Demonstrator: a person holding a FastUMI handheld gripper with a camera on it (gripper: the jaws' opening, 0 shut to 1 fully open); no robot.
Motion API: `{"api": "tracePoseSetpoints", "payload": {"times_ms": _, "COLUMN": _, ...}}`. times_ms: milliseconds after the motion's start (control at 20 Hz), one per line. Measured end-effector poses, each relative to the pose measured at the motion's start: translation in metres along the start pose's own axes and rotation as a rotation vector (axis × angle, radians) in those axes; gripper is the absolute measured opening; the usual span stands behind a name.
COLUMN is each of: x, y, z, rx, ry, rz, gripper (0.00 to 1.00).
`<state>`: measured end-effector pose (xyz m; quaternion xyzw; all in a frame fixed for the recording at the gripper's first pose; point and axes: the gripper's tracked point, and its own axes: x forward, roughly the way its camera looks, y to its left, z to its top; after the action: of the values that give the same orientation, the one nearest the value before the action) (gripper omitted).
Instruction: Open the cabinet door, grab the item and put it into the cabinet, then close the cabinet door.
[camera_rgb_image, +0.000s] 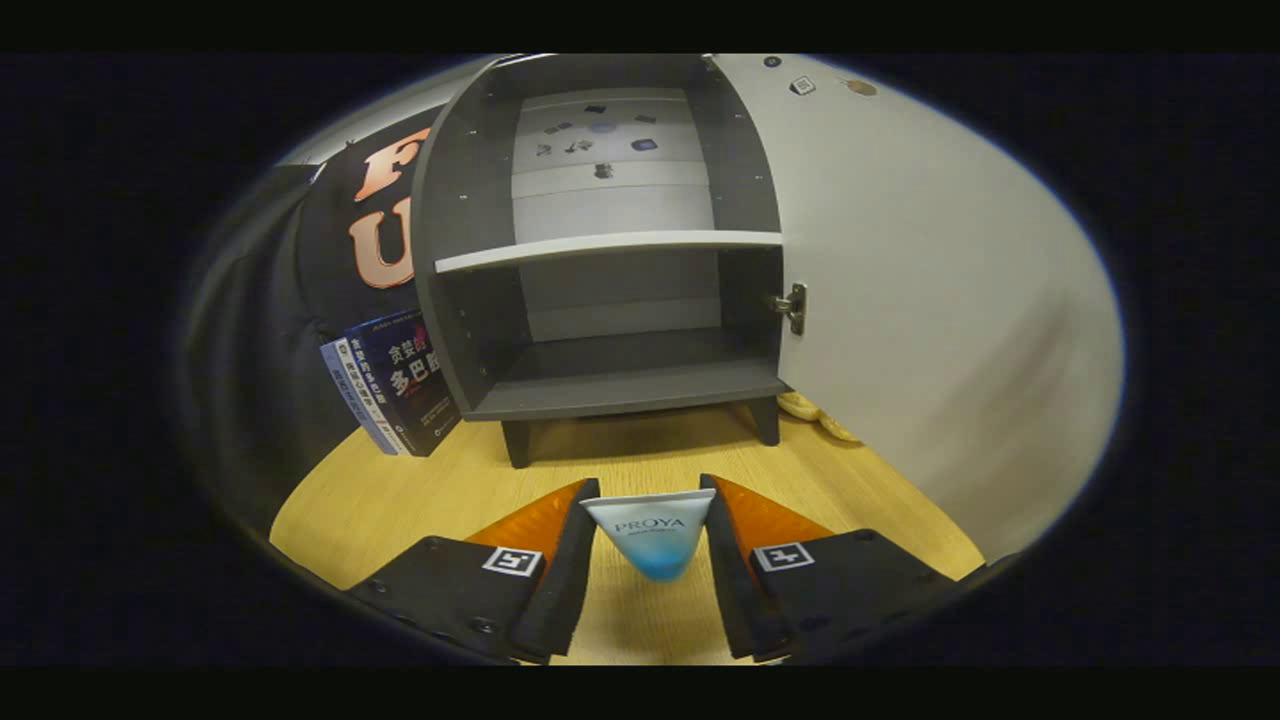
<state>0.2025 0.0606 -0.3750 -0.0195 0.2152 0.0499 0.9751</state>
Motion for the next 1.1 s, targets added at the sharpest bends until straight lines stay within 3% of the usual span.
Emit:
{"api": "tracePoseSetpoints", "payload": {"times_ms": 600, "x": -0.037, "y": 0.032, "z": 0.206, "rx": -0.047, "ry": -0.184, "rz": 0.018, "gripper": 0.63}}
{"api": "tracePoseSetpoints", "payload": {"times_ms": 1100, "x": 0.023, "y": 0.038, "z": 0.313, "rx": -0.026, "ry": -0.199, "rz": 0.094, "gripper": 0.62}}
